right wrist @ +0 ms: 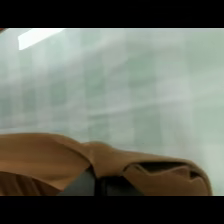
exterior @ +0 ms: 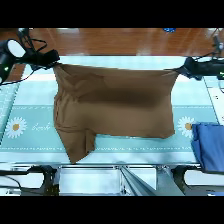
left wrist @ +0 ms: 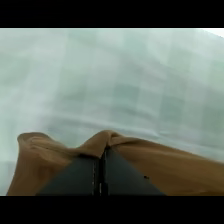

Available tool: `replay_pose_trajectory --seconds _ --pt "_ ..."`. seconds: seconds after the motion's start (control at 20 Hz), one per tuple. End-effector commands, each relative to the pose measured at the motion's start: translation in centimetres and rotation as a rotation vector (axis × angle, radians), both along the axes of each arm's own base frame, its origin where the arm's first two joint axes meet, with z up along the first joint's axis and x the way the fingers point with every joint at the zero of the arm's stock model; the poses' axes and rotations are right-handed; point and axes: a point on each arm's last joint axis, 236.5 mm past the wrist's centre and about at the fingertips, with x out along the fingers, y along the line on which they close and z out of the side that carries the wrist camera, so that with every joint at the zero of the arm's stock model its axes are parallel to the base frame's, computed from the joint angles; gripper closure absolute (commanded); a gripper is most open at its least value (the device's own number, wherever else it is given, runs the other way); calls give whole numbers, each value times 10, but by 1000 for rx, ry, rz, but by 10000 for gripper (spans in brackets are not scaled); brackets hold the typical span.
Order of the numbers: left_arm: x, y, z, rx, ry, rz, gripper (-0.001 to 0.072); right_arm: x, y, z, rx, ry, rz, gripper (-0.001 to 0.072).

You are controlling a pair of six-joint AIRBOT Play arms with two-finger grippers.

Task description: Fold the shirts.

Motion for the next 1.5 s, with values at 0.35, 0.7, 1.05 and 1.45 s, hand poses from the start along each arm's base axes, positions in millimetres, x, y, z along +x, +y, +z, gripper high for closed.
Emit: replay_pose_trajectory --seconds 0.35,0.7,1.05,1.45 --pt "-4 -1 -71 -168 230 -22 689 33 -1 -54 112 127 -10 689" --pt "-85 -7 -102 -151 494 -284 689 -55 -22 -97 -43 424 170 689" --pt "-115 -11 -118 -183 624 -318 689 -76 -11 -111 -55 515 203 689" --pt "-124 11 -113 -199 651 -316 689 -100 -15 -113 -76 603 247 689"
